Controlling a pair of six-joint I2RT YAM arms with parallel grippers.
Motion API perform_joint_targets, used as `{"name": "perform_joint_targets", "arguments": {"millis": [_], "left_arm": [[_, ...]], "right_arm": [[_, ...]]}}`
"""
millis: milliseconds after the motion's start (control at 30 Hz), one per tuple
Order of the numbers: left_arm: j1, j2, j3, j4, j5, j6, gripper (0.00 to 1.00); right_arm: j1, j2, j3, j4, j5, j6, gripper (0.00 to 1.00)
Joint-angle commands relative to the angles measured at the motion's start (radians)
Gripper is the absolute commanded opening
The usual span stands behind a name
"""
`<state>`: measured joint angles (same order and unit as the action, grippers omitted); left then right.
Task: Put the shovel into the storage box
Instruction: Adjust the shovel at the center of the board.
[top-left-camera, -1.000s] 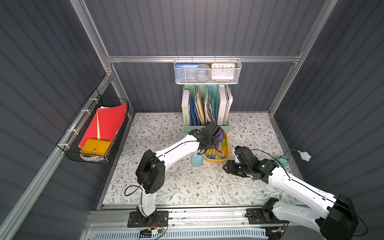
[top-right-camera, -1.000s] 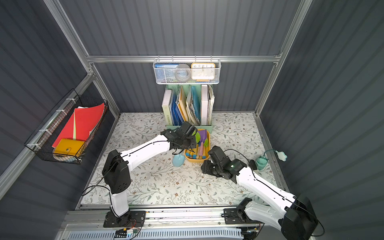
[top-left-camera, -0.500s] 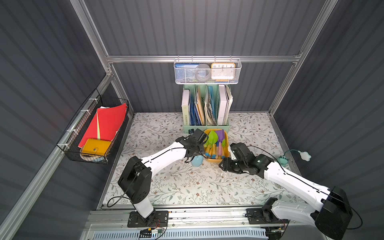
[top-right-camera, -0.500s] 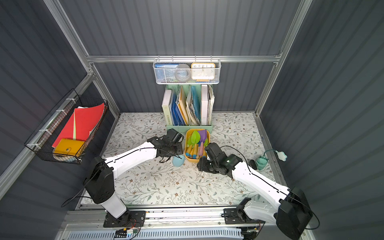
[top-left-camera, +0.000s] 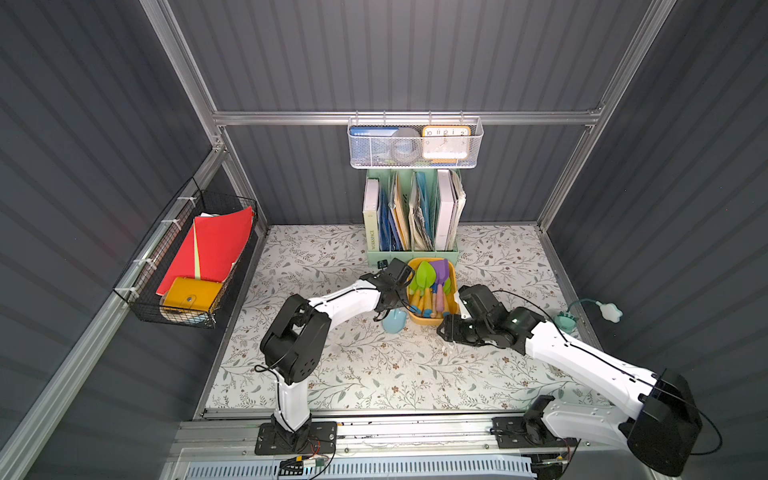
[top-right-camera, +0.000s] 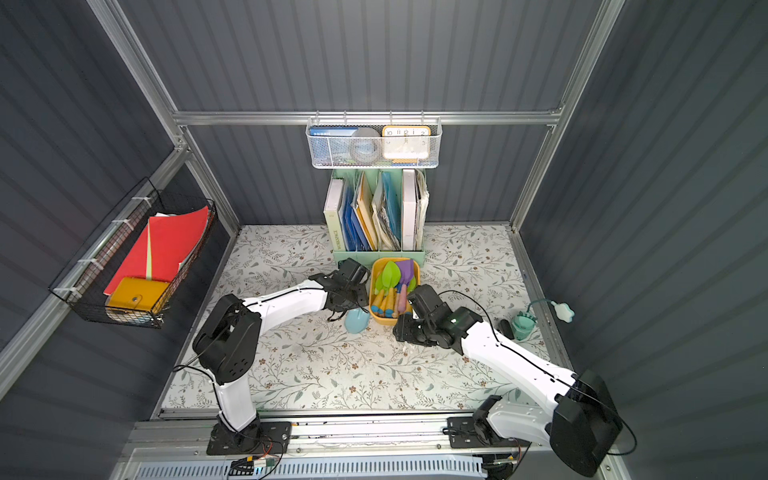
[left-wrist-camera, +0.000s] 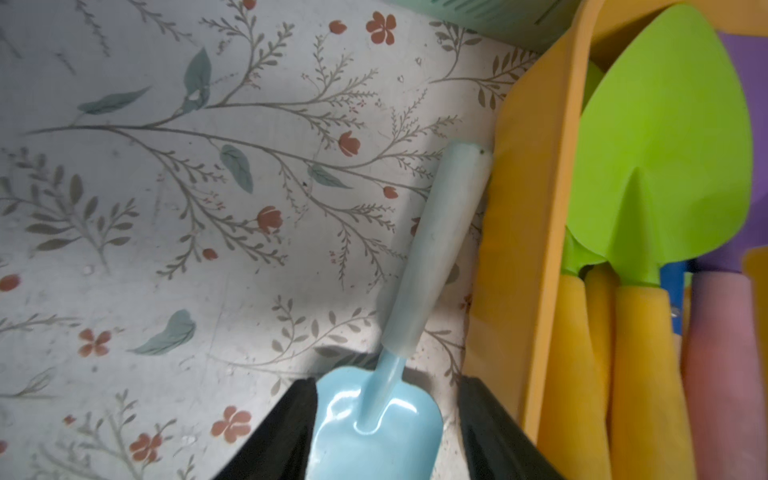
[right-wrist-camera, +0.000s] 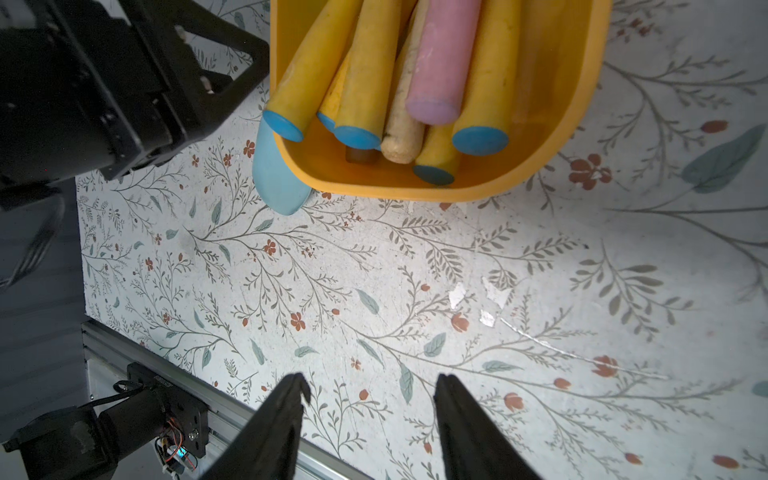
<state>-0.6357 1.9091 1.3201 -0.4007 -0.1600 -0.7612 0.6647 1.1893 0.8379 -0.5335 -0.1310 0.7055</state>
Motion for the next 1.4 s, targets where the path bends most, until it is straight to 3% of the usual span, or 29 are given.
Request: {"name": "perform_joint_targets", "arguments": {"millis": [0, 600, 1367], "left_arm": [[0.007, 0.036, 0.036, 0.011, 0.007, 0.034, 0.61], [0.043, 0.141, 0.080, -0.006, -0.040, 0.038, 0.61], [0.078, -0.037, -0.114, -0.134, -0.212, -0.030, 0.61]], "right_arm": [[0.003, -0.023, 0.000, -0.028, 0.029, -0.006, 0.56], [0.001, -0.026, -0.025, -0.015, 0.034, 0.006, 0.55], [0.001, -0.031, -0.047, 0.010, 0.022, 0.017, 0.55]]}}
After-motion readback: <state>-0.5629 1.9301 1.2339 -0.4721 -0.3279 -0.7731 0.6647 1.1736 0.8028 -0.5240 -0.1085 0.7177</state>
